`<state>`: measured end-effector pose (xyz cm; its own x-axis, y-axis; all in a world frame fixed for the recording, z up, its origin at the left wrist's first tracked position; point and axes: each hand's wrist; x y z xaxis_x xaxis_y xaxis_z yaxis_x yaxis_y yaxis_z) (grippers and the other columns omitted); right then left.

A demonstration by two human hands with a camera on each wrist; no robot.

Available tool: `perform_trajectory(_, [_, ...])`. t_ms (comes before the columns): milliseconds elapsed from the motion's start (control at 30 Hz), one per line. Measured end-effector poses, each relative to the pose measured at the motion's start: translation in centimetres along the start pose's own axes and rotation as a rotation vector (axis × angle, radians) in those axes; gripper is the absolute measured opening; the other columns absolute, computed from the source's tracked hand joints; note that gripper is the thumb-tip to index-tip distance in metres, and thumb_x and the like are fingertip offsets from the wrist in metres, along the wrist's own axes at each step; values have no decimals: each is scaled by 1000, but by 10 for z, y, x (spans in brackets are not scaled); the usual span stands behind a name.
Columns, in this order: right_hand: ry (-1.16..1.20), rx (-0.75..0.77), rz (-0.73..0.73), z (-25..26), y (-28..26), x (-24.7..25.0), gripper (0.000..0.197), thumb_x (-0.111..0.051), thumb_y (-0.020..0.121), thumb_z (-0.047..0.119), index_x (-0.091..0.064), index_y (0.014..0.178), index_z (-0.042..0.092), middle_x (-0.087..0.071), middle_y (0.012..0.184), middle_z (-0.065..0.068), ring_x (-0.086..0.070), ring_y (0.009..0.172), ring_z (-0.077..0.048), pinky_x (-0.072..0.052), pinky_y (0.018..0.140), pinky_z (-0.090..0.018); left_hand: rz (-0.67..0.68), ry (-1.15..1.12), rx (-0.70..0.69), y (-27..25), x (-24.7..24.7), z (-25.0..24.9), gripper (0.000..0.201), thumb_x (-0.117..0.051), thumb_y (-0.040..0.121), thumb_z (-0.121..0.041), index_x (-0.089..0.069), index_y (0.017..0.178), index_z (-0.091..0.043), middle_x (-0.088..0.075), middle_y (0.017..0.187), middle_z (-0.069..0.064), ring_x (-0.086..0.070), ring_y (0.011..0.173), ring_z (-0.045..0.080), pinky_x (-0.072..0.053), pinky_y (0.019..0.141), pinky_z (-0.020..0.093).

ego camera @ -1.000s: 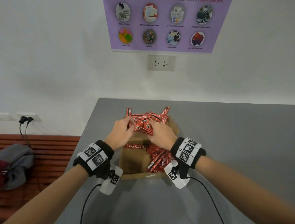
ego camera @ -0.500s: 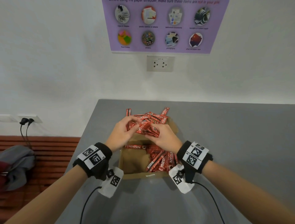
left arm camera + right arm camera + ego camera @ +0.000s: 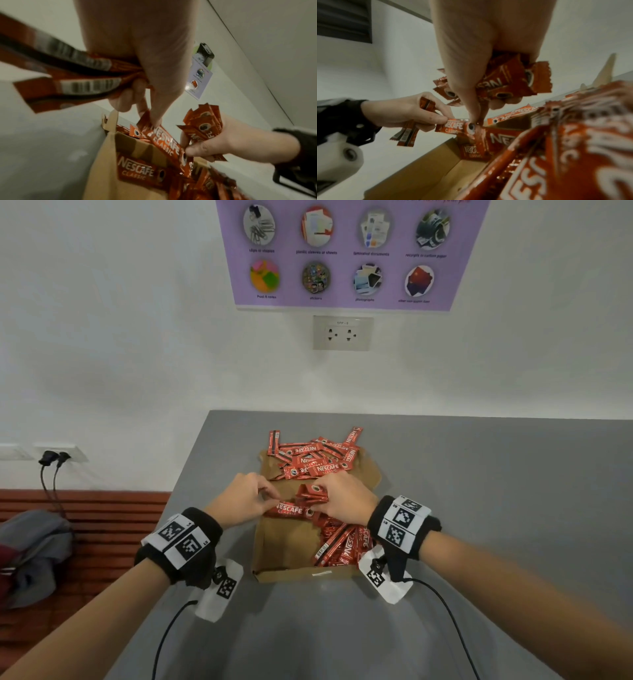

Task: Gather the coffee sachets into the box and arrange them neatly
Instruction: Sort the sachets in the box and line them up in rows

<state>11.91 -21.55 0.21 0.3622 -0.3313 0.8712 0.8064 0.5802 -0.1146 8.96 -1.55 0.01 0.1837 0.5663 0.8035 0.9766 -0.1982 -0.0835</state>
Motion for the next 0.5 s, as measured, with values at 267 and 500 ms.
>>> perform_trajectory(267, [-260, 25, 85, 7, 20, -14, 15, -66, 85, 18, -65, 96, 8, -67, 91, -6, -63, 82, -24, -47, 67, -31, 39, 275, 95, 7, -12, 4, 5, -66, 85, -19, -69, 86, -14, -61, 83, -5, -60, 78, 11, -49, 70, 21])
perform_trajectory(500, [-301, 16, 50, 4, 27, -17, 20, -66, 83, 14, -64, 103, 10, -67, 96, -5, -63, 87, -24, -53, 72, -35, -5, 412, 89, 13, -25, 5, 13, -54, 90, -18, -66, 87, -15, -65, 91, 1, -61, 82, 19, -48, 70, 25])
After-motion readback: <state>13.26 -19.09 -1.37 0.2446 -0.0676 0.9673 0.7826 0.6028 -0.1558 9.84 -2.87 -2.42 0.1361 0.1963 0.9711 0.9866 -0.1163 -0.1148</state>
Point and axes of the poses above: each hand's wrist, its own y-axis towards the middle knuckle, its own x-axis out of the back of the hand, z = x × y
